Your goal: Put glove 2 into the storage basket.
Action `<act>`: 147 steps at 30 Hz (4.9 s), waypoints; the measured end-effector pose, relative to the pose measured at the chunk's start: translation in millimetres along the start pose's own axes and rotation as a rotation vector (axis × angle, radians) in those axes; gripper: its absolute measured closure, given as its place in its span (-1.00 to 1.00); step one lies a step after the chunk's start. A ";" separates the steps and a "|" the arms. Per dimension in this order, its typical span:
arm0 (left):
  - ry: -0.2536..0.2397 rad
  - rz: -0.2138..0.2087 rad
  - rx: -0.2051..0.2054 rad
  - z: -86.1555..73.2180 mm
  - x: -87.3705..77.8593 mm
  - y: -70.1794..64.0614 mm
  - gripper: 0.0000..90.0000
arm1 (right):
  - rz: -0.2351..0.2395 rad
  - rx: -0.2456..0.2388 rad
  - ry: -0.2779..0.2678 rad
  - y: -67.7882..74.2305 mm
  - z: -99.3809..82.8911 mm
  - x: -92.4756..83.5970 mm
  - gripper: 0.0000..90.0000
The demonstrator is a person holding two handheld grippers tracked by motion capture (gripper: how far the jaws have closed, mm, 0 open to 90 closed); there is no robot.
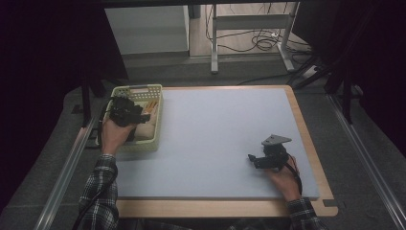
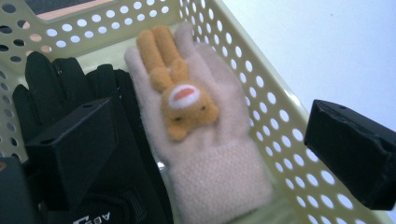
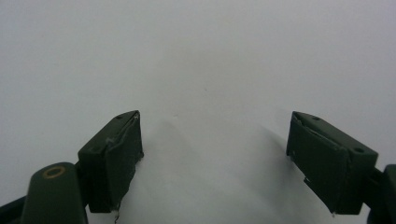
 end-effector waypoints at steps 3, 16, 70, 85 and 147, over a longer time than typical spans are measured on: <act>0.002 -0.002 0.013 -2.9 -3.0 -0.5 -0.97 | 0.000 0.000 0.000 0.1 0.0 0.0 -0.60; -0.023 -0.050 0.063 -12.0 -18.0 -14.1 -1.00 | -0.005 -0.008 0.002 0.4 0.0 -0.5 -0.60; -0.052 -0.247 0.255 -50.5 -23.2 -107.0 -1.00 | -0.014 -0.012 0.002 1.8 0.3 -0.9 -0.61; -0.053 -0.277 0.282 -65.4 -20.3 -124.5 -1.00 | -0.015 -0.014 0.002 1.7 0.3 -1.0 -0.61; -0.031 -0.366 0.333 -139.7 2.3 -145.3 -1.00 | -0.016 -0.016 0.001 1.9 0.3 -1.1 -0.61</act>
Point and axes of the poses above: each handheld gripper's, and its own axes: x roughly forward along the jaws, z roughly out of its top, y roughly to its left, the point moved 2 cm from there along x, roughly forward along the jaws, and after that the axes turned 14 degrees about -x, right-handed, at the moved point
